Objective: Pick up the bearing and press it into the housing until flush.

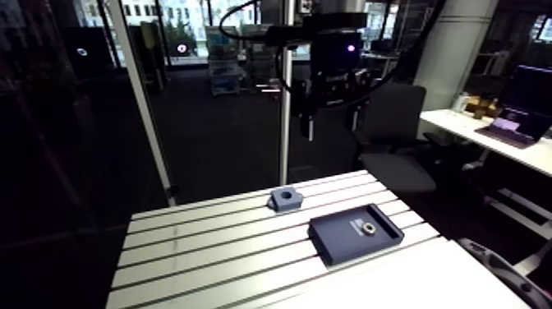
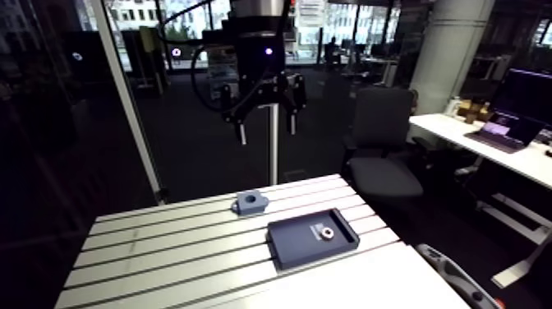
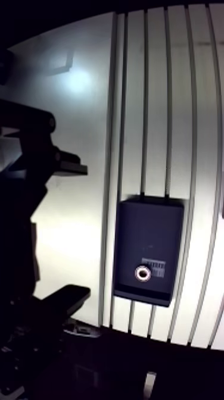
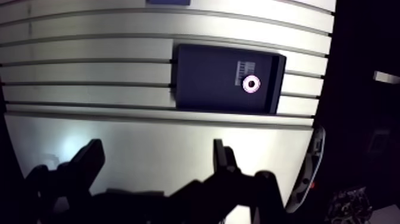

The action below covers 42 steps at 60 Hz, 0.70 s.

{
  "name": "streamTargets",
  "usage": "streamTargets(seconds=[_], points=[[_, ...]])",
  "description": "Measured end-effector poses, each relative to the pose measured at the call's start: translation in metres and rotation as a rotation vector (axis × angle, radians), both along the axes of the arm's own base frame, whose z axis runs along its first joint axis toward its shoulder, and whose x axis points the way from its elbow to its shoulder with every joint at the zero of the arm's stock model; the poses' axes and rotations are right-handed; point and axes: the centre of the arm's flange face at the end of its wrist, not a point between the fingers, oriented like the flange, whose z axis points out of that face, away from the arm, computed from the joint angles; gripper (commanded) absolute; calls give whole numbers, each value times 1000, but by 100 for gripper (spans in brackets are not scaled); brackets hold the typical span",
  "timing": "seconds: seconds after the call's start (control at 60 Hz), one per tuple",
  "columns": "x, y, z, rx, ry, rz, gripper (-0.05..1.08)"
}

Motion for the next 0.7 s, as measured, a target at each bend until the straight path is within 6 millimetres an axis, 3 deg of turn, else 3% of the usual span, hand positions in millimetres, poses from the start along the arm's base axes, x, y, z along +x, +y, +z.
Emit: streamTargets(seconds=[0.417, 0.7], points=[[-14, 50, -63, 2, 38, -44, 1], [-13, 64, -90, 10, 47, -69, 1]])
